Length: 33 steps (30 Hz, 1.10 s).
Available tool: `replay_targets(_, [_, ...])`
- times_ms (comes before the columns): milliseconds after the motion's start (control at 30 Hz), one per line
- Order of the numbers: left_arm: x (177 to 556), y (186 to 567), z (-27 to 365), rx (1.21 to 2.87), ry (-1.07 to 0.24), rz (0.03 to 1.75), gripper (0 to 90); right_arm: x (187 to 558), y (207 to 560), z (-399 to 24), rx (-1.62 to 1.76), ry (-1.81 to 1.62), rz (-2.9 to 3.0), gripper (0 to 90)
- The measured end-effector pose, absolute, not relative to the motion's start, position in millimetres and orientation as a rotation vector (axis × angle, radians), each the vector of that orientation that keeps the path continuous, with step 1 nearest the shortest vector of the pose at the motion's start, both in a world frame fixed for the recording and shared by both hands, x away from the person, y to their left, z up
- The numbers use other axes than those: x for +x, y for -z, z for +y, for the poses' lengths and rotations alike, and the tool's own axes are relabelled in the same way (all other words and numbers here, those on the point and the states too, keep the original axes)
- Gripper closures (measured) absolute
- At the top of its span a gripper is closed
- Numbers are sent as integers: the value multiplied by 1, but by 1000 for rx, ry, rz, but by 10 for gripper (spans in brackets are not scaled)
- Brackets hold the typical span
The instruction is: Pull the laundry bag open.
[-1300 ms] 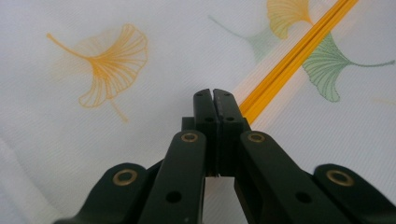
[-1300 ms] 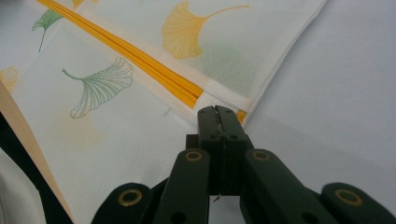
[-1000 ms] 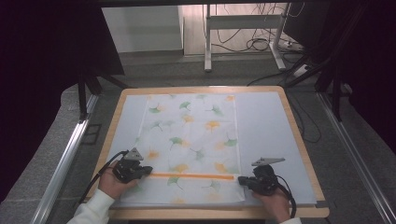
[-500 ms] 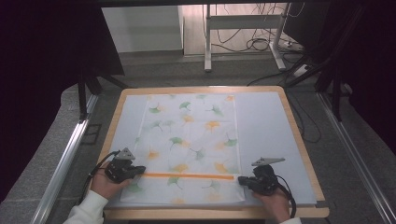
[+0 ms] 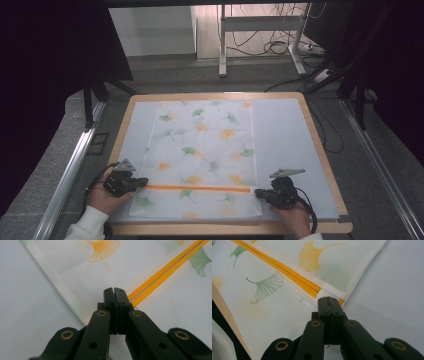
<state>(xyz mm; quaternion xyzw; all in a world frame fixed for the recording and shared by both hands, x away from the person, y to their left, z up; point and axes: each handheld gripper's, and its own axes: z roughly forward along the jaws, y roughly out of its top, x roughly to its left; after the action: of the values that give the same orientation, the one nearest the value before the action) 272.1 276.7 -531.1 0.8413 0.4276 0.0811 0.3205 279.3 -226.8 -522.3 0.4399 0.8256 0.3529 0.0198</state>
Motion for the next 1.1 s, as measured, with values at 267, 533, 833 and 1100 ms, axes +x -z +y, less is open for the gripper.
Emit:
replay_targets(267, [270,532,286,2188,-218,1146,900,279,522,-227,1364,-1094,2561,896])
replay_targets(533, [269,532,285,2191,-232,1147,900,279,522,-226,1361,-1094,2560,896])
replay_targets(833, [268,533,283,2184,-244,1138,900,278,522,-225,1348,-1084,2555,895])
replay_targets(1100, [265,529,282,2155,-276,1115,897,275,515,-229,1305,-1117,2532,894])
